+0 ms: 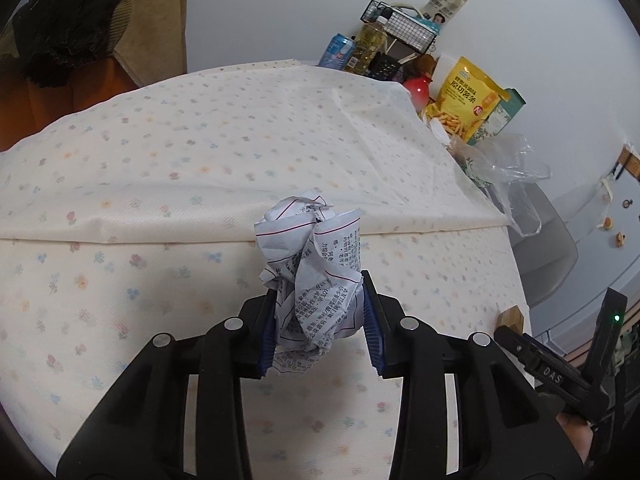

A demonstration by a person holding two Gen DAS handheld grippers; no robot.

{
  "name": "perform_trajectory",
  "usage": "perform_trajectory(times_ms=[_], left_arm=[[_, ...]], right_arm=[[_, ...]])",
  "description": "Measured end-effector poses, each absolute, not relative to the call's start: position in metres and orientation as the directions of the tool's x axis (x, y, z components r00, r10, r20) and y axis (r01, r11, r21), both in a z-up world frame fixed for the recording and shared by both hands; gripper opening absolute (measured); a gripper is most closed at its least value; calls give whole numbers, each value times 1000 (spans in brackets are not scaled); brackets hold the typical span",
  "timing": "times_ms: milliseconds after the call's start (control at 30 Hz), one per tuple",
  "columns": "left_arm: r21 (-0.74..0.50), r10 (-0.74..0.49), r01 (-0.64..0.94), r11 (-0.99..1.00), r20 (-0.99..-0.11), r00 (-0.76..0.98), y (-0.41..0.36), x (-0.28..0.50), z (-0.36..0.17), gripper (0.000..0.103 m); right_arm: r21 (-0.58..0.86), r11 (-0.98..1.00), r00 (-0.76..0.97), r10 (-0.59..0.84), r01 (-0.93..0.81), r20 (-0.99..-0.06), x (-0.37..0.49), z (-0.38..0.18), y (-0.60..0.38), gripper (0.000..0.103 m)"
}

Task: Collect trash
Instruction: 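Grasp the crumpled printed paper with the left tool while the right tool grasps the brown box, then carry the crumpled paper and brown box over the bin and open both tools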

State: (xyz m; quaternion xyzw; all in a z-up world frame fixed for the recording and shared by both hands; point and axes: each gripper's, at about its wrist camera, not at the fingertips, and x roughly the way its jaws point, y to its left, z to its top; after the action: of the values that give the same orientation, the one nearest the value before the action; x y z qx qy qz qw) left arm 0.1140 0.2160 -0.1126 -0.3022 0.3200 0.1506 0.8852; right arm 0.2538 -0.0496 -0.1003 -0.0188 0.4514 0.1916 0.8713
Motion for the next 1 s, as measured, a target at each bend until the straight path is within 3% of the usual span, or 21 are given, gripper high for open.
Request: perform_trajectory(times_ms=[67,167,267,700,1000], left_arm=[[-442,75,-466,767,-658,749,218,112,-114,37],[-448,78,-473,759,-658,749,222,112,-115,36],[-451,80,-477,755,-658,749,224,110,-115,37],[-447,61,-436,781,-640,766,205,108,-103,37],[-435,-9,-335,836,-622,783,157,115,-90,37]], right_arm=[[146,929,511,312,-339,-801,260,-102,-48,89],[147,935,499,300,-323,-813,268,-107,-47,73],[146,939,498,292,-312,-816,270,-108,-50,30],[190,915,529,365,-356,-766,219,-82,-75,28],[228,930,576,360,-289,-734,179,-67,-134,28]])
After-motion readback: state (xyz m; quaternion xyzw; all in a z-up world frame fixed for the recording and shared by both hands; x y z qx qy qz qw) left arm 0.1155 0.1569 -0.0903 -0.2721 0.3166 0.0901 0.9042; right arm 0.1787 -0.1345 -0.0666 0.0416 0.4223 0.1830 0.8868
